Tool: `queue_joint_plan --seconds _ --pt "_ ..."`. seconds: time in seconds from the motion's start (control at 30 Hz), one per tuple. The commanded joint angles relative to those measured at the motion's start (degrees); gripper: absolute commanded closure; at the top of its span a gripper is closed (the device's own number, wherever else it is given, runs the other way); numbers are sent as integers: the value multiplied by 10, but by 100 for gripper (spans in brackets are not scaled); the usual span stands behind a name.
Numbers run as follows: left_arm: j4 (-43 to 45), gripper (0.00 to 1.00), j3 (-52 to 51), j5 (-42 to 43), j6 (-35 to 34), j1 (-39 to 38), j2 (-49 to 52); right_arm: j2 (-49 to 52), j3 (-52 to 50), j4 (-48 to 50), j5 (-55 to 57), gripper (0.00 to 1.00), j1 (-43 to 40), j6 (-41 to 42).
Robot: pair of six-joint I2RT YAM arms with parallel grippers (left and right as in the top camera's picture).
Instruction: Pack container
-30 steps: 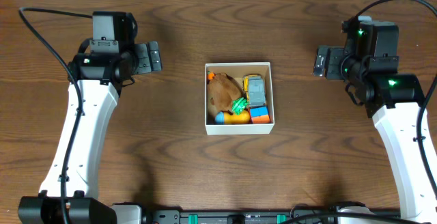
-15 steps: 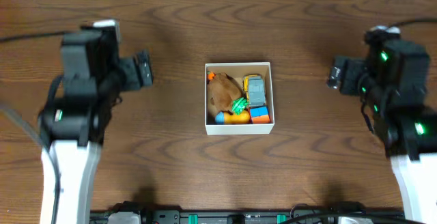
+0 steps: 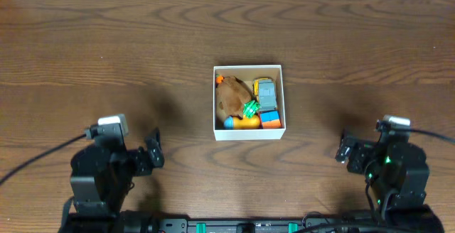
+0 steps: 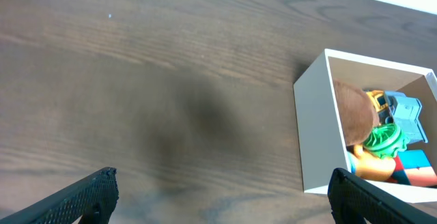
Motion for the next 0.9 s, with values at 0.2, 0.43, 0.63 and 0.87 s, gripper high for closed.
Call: queue_joint_plan --seconds 0.2,0.43,0.63,0.87 --pt "-12 2 -22 8 -26 2 -27 -34 -25 -1 -5 1 3 32" --pt "-13 2 -22 8 -26 2 -27 -34 -25 -8 -7 1 3 34" --pt "-13 2 -22 8 -26 2 -27 -34 -25 -8 -7 1 3 34" --pt "-13 2 -22 8 -26 2 -27 -38 -30 2 3 1 3 8"
